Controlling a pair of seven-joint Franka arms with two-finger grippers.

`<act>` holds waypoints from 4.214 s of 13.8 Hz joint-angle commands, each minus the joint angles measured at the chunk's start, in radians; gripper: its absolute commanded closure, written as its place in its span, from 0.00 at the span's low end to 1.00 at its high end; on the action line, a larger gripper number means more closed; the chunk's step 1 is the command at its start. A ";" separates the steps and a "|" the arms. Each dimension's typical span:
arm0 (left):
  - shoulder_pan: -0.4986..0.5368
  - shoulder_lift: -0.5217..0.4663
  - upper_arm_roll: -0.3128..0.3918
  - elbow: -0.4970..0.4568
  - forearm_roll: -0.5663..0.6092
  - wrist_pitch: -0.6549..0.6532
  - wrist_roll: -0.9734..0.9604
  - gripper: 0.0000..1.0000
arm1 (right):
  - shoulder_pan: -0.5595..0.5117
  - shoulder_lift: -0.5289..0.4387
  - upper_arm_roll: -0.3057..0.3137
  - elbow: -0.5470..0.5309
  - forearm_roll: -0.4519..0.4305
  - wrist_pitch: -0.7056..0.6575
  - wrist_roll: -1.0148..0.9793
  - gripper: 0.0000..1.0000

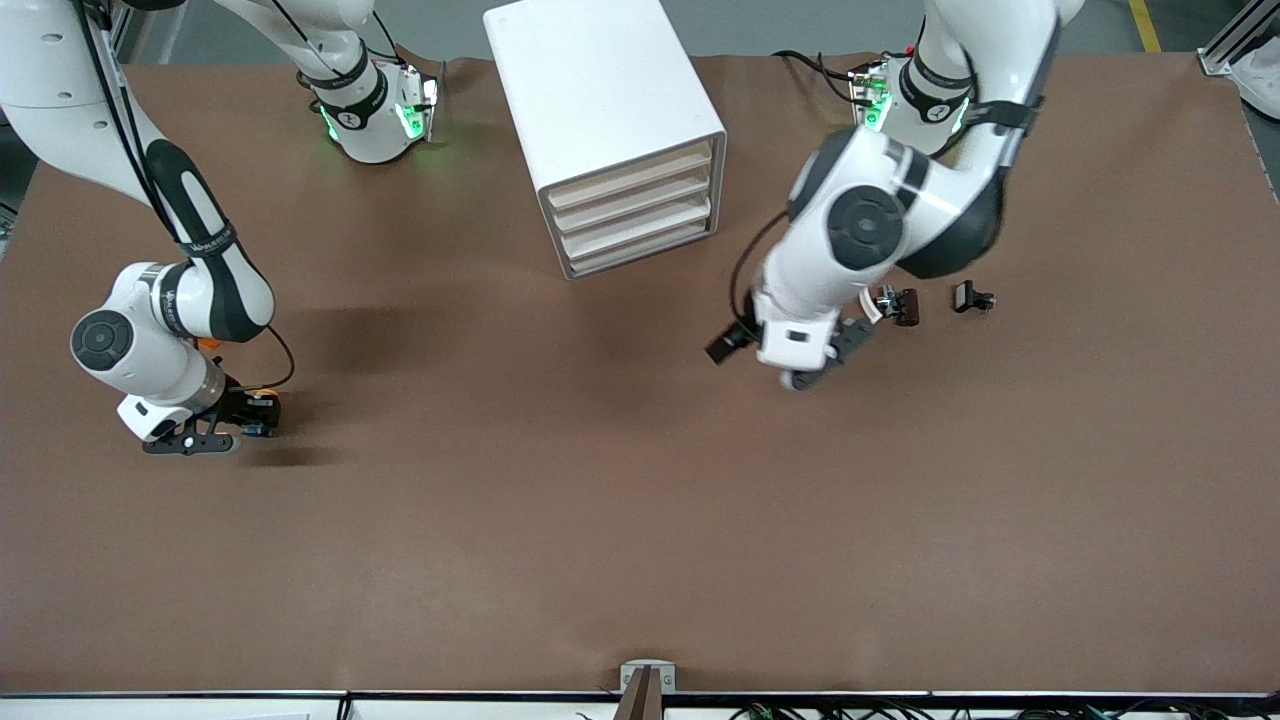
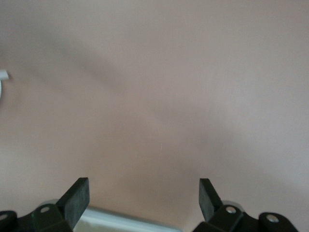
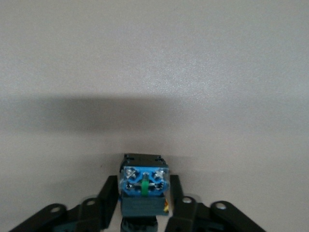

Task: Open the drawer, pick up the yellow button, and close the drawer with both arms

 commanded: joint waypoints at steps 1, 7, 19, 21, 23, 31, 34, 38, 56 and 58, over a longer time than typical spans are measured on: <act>0.089 -0.020 -0.009 0.042 0.035 -0.047 0.092 0.00 | -0.008 -0.006 0.018 0.027 -0.020 -0.002 0.006 0.00; 0.249 -0.035 -0.009 0.160 0.158 -0.187 0.297 0.00 | 0.059 -0.158 0.027 0.130 -0.017 -0.315 0.008 0.00; 0.432 -0.285 -0.015 0.151 0.166 -0.465 0.769 0.00 | 0.196 -0.382 0.029 0.217 0.155 -0.670 0.040 0.00; 0.442 -0.308 -0.018 0.140 0.167 -0.471 0.820 0.00 | 0.214 -0.407 0.029 0.217 0.155 -0.701 0.075 0.00; 0.461 -0.330 -0.026 0.129 0.167 -0.474 0.906 0.00 | 0.226 -0.433 0.029 0.220 0.155 -0.730 0.095 0.00; 0.554 -0.402 -0.134 0.063 0.184 -0.472 0.926 0.00 | 0.217 -0.439 0.020 0.519 0.160 -1.051 0.097 0.00; 0.556 -0.402 -0.130 0.065 0.184 -0.475 0.927 0.00 | 0.214 -0.436 0.015 0.584 0.158 -1.100 0.088 0.00; 0.567 -0.402 -0.129 0.069 0.186 -0.491 0.940 0.00 | 0.181 -0.434 0.015 0.607 0.159 -1.112 0.088 0.00; 0.565 -0.460 -0.140 0.025 0.258 -0.489 1.001 0.00 | 0.171 -0.430 0.016 0.607 0.144 -1.145 0.081 0.00; 0.565 -0.452 -0.138 0.039 0.258 -0.489 0.998 0.00 | 0.171 -0.430 0.015 0.612 0.141 -1.145 0.081 0.00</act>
